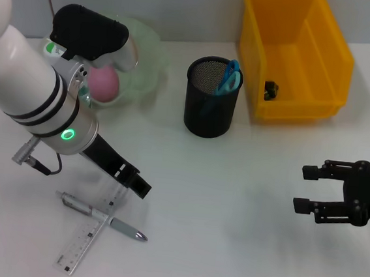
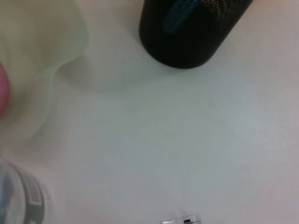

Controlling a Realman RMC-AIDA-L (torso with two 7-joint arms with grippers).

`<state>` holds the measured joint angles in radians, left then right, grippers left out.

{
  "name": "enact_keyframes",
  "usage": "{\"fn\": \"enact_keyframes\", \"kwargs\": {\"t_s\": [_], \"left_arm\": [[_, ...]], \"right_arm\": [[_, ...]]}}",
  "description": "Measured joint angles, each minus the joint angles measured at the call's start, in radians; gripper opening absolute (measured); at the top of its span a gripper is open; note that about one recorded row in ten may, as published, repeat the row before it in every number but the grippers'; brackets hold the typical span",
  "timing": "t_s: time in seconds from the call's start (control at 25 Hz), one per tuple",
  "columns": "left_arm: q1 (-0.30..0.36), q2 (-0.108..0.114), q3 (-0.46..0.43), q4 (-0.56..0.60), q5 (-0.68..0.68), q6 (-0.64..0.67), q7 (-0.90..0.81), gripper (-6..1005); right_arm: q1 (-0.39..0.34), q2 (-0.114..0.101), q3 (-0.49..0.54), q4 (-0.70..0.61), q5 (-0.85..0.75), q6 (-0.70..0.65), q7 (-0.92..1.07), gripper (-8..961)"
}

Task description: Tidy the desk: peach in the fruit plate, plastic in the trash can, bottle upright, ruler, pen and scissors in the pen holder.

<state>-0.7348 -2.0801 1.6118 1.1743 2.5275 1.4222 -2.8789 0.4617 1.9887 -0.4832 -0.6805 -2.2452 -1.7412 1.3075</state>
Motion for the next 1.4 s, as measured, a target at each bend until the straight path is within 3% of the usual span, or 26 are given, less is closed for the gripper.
{"fn": "enact_keyframes", "kwargs": {"t_s": [1.28,1.4], "left_arm": [[0.004,0.000,0.100,-0.082,0.060,-0.110,0.001,795],[0.004,0.000,0.107,-0.084,0.063,-0.116,0.001,691]], "right_arm": [[-0.002,0.012,0.000,-0.016,-0.001,0.000,0.022,774],[-0.002,0.012,0.000,-0.016,-0.001,-0.002,0.022,774]]}}
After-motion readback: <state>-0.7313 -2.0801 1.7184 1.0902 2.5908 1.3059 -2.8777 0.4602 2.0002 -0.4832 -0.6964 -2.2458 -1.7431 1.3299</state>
